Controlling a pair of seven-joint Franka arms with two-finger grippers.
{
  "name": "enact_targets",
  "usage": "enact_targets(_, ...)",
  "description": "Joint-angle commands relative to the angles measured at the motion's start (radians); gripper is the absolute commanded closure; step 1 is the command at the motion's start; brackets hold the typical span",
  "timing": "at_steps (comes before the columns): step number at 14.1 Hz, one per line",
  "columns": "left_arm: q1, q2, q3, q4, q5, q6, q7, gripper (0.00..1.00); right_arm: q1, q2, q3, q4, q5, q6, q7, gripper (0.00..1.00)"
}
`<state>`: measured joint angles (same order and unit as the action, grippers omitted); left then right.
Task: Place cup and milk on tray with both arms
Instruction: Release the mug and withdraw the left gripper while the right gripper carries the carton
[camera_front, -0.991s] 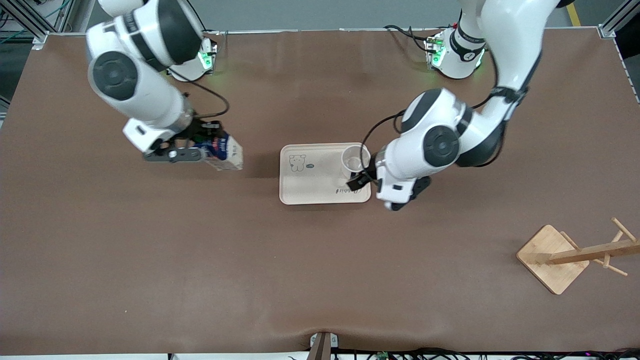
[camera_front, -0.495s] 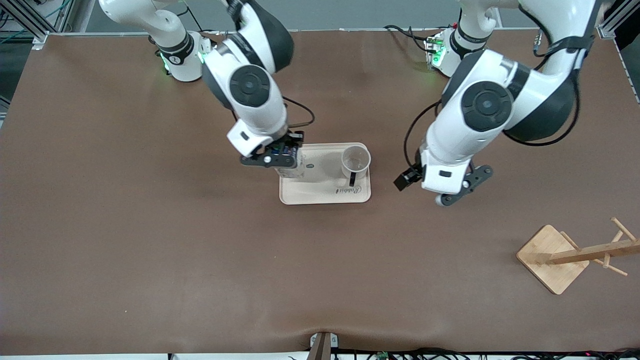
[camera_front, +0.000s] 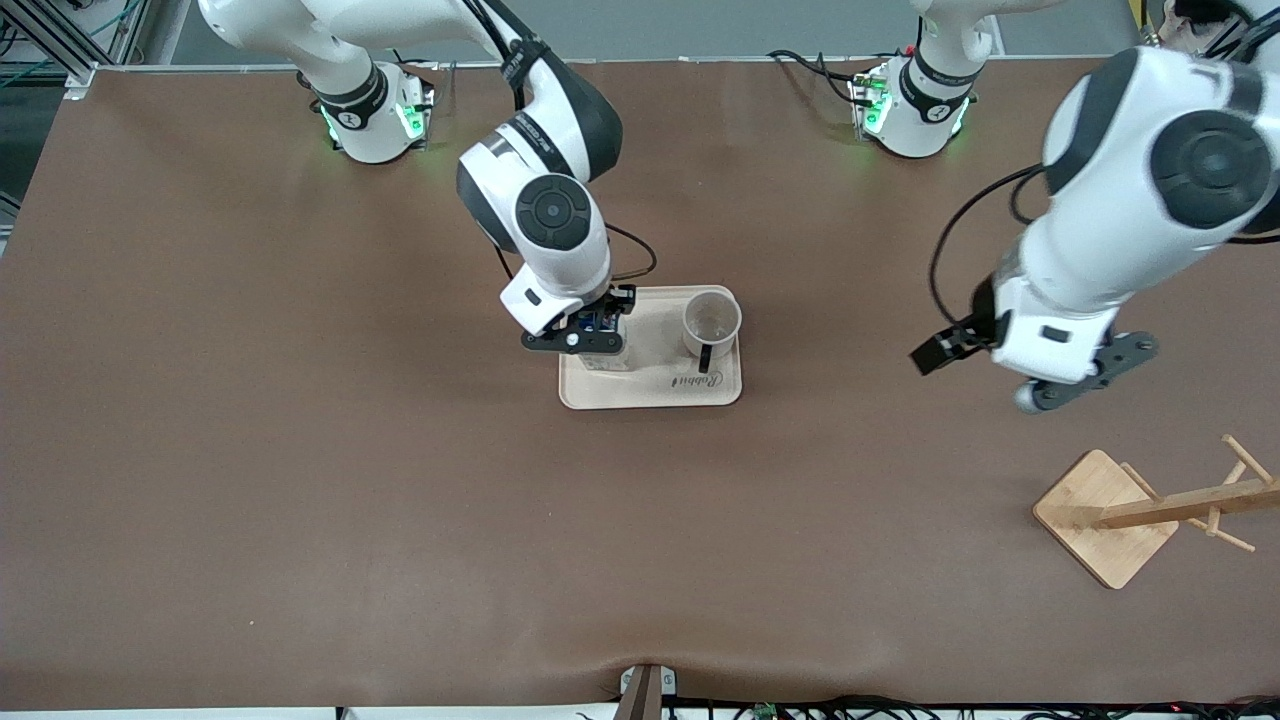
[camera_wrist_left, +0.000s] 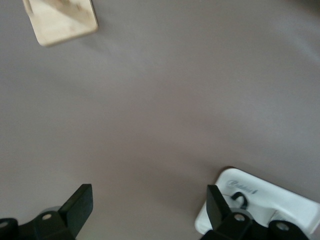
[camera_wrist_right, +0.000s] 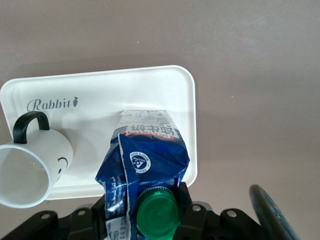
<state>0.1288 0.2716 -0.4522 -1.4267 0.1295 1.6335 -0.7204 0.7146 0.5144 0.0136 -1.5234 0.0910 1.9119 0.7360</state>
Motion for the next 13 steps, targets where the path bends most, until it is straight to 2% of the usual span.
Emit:
enact_targets(1,0.072,-0.041,-0.003,-0.008,0.012,-0.03,0.129,0.0,0.023,0.032,-0.015,0.034,-0.027,0.001,0.026,0.68)
enact_targets(2,0.093,-0.045,-0.003,-0.008,0.012,-0.04,0.175,0.0,0.023,0.032,-0.015,0.032,-0.027,-0.005,0.028,0.45)
enact_targets(3,0.112,-0.045,0.0,-0.008,0.013,-0.052,0.218,0.0,0.023,0.032,-0.015,0.032,-0.027,-0.008,0.037,0.0)
enact_targets(7,0.179,-0.055,-0.003,-0.005,0.013,-0.06,0.331,0.0,0.017,0.016,-0.015,0.055,-0.027,-0.027,0.031,0.0)
enact_targets(10,0.207,-0.098,-0.006,-0.006,0.012,-0.069,0.355,0.0,0.008,0.015,-0.015,0.143,-0.025,-0.14,0.029,0.0)
enact_targets(12,0.192,-0.124,0.0,-0.006,0.01,-0.073,0.355,0.0,0.008,0.013,-0.015,0.172,-0.02,-0.163,0.029,0.0)
enact_targets(13,0.166,-0.137,0.025,-0.009,0.01,-0.073,0.355,0.0,0.006,0.013,-0.015,0.186,-0.019,-0.165,0.029,0.0)
